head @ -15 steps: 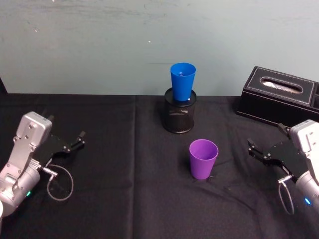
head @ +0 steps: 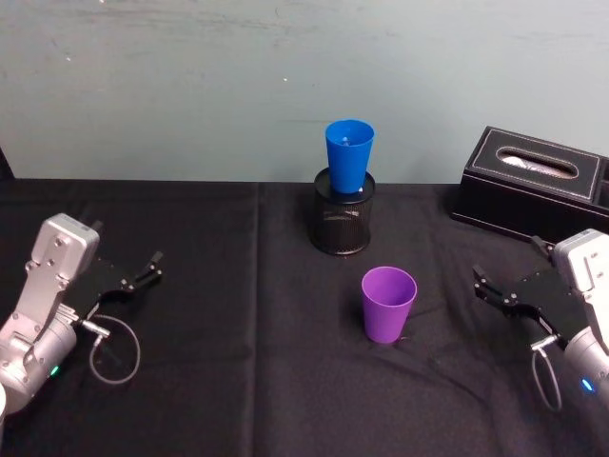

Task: Pick up one cup with a gripper and tap it against the other cup.

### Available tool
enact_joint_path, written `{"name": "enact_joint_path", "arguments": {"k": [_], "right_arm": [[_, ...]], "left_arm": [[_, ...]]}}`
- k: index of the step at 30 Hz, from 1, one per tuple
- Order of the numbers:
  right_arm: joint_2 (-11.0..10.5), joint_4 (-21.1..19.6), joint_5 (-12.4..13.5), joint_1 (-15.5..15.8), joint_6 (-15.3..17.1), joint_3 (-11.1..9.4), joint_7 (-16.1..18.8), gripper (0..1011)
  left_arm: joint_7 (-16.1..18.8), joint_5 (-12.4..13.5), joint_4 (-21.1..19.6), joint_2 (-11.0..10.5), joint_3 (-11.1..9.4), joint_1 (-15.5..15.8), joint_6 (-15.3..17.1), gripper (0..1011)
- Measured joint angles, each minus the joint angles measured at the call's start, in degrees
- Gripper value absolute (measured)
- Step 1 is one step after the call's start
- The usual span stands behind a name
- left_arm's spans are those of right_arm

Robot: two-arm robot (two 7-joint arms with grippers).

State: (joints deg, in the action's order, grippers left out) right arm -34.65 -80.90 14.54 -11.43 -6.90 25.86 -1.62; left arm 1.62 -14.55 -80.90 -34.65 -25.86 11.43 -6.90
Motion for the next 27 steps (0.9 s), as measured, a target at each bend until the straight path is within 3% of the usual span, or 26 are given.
{"name": "enact_joint_path", "arguments": {"k": [27], "right_arm": [[0.0,0.0,0.0,0.0,0.0,0.0,0.0,1003]], "left_arm": [[0.0,0.0,0.0,0.0,0.0,0.0,0.0,1011]]}}
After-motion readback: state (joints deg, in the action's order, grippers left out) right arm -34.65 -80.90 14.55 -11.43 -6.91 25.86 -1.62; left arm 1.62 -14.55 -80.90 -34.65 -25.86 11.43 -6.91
